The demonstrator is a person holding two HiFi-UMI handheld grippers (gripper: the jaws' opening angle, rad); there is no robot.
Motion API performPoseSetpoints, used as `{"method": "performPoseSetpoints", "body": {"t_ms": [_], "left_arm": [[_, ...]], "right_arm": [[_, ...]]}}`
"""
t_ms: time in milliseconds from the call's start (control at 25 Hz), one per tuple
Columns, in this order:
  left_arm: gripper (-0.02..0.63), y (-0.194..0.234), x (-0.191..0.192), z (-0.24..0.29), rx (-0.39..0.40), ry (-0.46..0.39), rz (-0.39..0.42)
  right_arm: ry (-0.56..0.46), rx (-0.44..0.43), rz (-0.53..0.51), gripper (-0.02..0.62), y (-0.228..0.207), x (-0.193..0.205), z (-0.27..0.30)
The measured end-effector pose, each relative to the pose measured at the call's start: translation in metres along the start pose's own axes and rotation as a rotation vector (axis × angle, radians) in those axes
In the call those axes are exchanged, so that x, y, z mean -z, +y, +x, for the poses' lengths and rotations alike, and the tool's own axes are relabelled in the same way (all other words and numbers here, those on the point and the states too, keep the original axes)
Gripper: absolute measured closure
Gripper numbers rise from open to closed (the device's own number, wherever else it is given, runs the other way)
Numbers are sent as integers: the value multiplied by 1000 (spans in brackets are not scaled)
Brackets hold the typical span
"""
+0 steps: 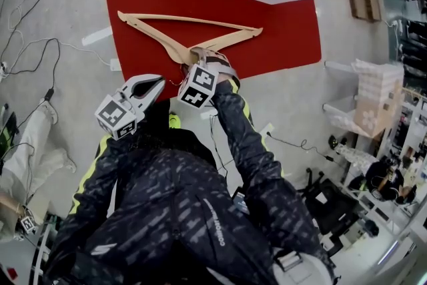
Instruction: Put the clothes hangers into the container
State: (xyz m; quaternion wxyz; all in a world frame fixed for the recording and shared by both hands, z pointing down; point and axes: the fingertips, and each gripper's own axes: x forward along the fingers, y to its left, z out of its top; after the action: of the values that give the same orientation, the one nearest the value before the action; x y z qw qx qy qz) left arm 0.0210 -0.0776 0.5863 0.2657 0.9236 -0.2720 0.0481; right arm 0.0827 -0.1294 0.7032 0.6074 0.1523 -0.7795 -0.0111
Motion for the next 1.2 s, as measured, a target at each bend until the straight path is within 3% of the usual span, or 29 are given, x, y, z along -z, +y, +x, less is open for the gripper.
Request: {"method": "performPoseSetpoints", "body": {"t_ms": [600,1200], "left_arm": [[594,-10,-8,-4,13,0,30],[594,-26,-60,-9,31,-53,115]], "right_arm": [[-61,171,85,377,-18,-2,-54],[-164,370,128,377,-53,-26,-153]]}}
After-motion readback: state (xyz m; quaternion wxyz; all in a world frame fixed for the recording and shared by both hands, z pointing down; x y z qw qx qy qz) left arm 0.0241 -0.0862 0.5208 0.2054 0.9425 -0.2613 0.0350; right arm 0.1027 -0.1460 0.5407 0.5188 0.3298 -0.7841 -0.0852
